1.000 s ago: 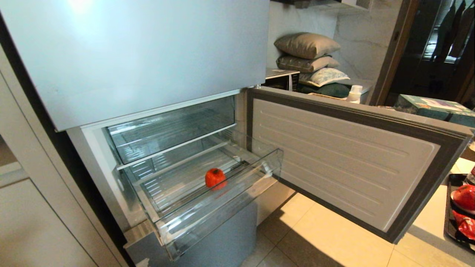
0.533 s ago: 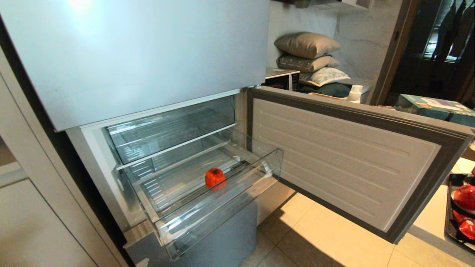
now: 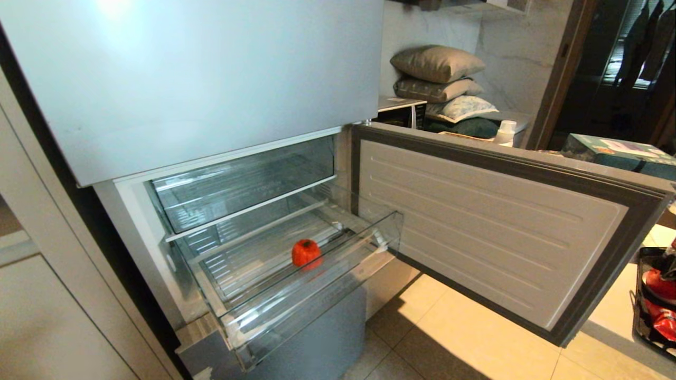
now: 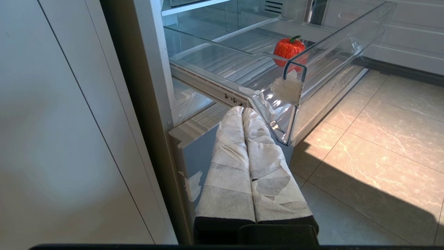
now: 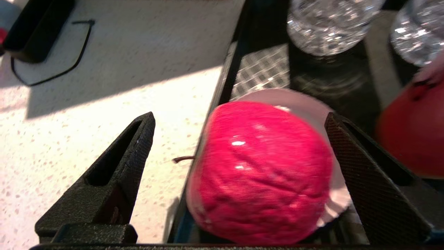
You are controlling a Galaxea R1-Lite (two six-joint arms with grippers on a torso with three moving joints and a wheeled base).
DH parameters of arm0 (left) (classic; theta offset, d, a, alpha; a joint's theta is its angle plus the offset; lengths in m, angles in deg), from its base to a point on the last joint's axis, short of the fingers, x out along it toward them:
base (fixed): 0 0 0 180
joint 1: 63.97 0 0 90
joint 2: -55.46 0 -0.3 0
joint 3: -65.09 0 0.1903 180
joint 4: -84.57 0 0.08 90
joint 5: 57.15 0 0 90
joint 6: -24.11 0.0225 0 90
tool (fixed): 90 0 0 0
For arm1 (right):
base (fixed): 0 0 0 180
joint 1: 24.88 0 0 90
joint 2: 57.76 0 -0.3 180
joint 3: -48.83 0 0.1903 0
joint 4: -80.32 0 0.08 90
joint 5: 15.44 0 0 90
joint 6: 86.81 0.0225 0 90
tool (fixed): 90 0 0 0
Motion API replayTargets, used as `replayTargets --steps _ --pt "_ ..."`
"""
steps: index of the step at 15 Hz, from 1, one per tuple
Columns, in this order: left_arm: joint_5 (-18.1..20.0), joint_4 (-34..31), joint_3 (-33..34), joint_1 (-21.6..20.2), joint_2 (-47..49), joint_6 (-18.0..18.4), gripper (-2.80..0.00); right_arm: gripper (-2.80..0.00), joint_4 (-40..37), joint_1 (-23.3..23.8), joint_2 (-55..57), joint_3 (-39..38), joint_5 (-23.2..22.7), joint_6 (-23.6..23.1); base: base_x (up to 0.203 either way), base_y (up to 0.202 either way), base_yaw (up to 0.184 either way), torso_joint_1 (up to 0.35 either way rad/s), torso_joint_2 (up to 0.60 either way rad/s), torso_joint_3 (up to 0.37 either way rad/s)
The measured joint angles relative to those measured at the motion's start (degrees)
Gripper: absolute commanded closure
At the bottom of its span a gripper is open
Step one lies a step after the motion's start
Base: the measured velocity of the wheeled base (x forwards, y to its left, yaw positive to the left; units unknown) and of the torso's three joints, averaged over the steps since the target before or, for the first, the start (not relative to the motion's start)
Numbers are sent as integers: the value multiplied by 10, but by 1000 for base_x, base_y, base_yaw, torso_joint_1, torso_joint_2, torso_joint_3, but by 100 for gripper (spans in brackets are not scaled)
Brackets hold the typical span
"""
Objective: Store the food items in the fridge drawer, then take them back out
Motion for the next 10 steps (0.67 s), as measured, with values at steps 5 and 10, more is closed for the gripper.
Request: replayTargets --steps 5,10 --pt "0 0 0 0 0 0 0 -280 0 -4 4 -3 -8 3 0 0 0 0 0 0" --pt "0 0 0 0 0 0 0 -280 0 -3 7 -10 -9 4 0 0 0 0 0 0"
